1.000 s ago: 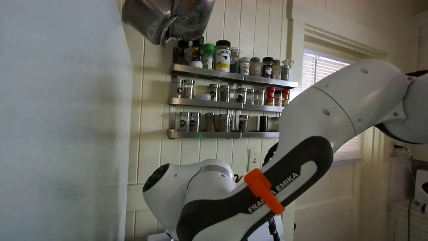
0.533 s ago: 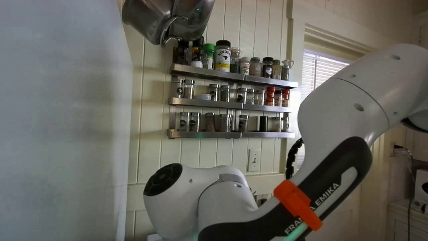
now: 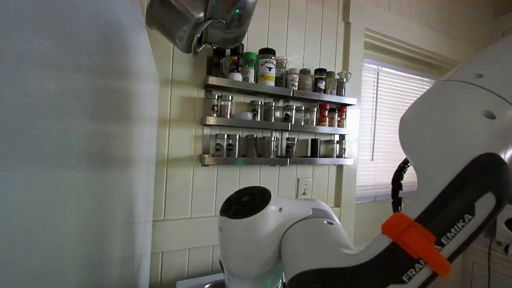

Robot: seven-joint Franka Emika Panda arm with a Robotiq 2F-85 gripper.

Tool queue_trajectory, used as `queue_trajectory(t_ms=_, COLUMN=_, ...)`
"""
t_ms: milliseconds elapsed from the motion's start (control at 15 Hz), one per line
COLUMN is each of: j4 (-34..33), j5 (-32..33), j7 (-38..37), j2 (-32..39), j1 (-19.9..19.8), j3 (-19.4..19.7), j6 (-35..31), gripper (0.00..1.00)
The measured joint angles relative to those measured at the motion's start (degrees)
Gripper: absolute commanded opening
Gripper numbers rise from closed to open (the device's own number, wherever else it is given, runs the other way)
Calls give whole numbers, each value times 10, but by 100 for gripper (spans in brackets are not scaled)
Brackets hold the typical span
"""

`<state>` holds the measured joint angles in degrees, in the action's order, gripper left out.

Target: Put the purple bowl on the pan then move the silver bowl to the right.

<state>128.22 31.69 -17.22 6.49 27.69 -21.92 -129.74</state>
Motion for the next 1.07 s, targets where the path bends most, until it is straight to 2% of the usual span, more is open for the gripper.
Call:
queue_trajectory(t_ms=267, j4=2, j5=-147, j7=160, j2=-21, j1=-31, j3=2, j6=13, gripper=1)
queue_trajectory(t_ms=467, j4=-23, j5=-213, j7=265, j2=-15, j1=-54, j3=7, j6=57, gripper=1)
queue_trajectory(t_ms=733, j4=-74, j5=-236, j7=337, j2=17, j1=-67, j3=10, j6=125, gripper=1)
queue_trajectory(t_ms=1067, j4=-143, j5=-236, j7=358, j2=88, j1=-59, j3=3, j6=175, gripper=4)
